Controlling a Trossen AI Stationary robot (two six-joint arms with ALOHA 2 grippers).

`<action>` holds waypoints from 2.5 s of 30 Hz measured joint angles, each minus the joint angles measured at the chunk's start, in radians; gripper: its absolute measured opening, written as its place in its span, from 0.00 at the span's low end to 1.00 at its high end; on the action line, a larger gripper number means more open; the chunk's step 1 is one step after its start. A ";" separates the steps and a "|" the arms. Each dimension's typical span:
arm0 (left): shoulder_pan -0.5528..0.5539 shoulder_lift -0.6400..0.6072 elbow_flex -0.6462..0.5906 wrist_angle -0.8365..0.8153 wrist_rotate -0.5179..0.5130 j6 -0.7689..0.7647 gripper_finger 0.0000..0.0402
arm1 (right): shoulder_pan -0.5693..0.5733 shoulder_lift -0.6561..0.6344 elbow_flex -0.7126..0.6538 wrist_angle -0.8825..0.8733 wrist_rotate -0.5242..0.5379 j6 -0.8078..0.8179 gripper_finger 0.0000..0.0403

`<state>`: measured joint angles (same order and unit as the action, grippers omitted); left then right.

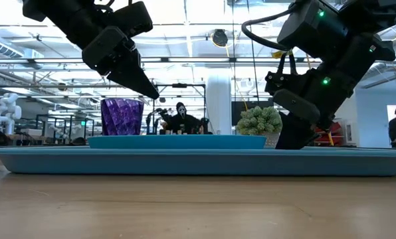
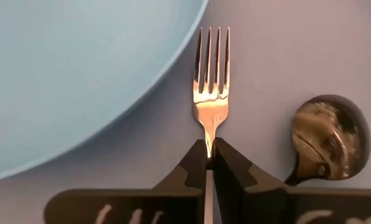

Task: Pick and place plate/cup/fork/spoon on tray
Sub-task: Adjust the orange fork

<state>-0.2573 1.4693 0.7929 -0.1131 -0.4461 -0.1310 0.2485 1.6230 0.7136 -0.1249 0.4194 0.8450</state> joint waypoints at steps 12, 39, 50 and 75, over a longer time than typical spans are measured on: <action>0.000 0.000 0.000 -0.004 0.000 0.000 0.10 | -0.002 0.002 -0.002 -0.006 0.051 0.099 0.00; 0.003 0.000 0.000 -0.002 0.000 0.082 0.10 | -0.009 -0.127 -0.002 -0.054 0.129 0.412 0.00; 0.080 0.000 0.000 0.014 -0.051 0.137 0.10 | -0.047 -0.127 0.005 -0.076 0.082 0.573 0.00; 0.154 0.000 0.000 0.057 0.045 0.326 0.10 | 0.022 0.192 0.451 -0.661 0.134 0.946 0.00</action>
<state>-0.1032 1.4693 0.7929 -0.0561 -0.4011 0.1946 0.2703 1.8155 1.1648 -0.7855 0.5530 1.7913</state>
